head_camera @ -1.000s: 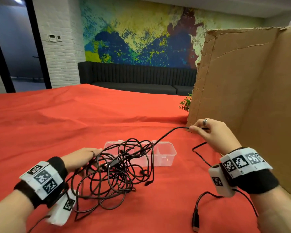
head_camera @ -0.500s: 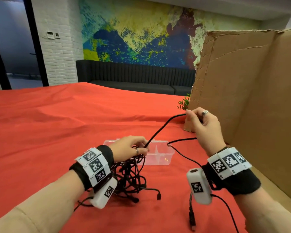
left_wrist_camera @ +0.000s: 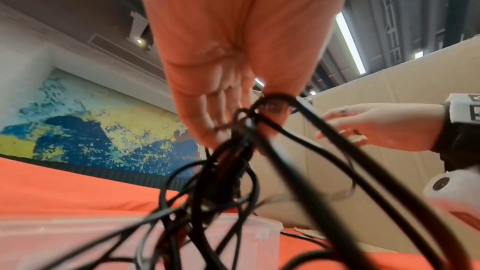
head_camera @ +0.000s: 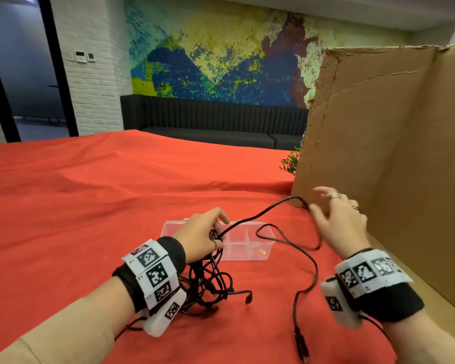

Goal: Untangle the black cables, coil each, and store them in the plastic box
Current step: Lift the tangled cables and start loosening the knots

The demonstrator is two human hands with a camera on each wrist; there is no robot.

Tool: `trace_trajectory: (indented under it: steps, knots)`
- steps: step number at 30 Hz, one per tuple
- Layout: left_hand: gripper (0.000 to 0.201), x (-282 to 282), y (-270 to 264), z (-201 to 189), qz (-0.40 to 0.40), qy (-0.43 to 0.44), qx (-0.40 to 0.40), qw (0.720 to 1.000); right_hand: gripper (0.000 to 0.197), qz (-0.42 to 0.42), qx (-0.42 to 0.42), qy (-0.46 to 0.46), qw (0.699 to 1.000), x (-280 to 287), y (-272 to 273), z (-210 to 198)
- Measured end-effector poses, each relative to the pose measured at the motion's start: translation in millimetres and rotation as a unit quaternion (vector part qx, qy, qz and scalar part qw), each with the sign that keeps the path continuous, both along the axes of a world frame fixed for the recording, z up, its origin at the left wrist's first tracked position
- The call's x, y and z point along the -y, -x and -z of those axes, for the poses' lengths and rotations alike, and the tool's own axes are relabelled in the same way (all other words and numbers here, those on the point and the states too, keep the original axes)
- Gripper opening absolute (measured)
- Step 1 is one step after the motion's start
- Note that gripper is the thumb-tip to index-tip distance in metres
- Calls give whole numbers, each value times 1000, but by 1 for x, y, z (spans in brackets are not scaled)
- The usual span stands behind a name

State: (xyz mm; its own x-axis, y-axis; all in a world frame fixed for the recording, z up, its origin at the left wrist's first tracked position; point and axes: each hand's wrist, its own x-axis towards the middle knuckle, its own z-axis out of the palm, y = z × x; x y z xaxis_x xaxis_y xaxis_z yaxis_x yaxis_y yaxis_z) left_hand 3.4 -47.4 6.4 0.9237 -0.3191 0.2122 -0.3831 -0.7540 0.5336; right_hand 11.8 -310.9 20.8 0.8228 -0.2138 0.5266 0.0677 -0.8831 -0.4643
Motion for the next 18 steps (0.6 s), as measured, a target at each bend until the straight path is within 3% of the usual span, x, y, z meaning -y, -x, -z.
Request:
trace_trajectory:
  steps: [3,7,10,12,15,18]
  knots:
    - [41,4,0,8,-21,27,20,999,59,-156,1,158,975,-40,13,15]
    - [44,3,2,16,-30,113,-9,993,41,-269,-184,264,908,-87,29,37]
    - [39,-3,6,21,-7,270,-103,957,28,-325,-252,67,909,-92,25,39]
    - [39,-6,7,25,8,316,-137,939,22,-346,-239,-3,907,-95,24,35]
    - [36,-6,5,30,5,337,-137,931,23,-365,-186,-15,912,-96,21,33]
    - [40,-14,-1,37,-22,270,-110,956,23,-360,-109,-73,924,-87,18,30]
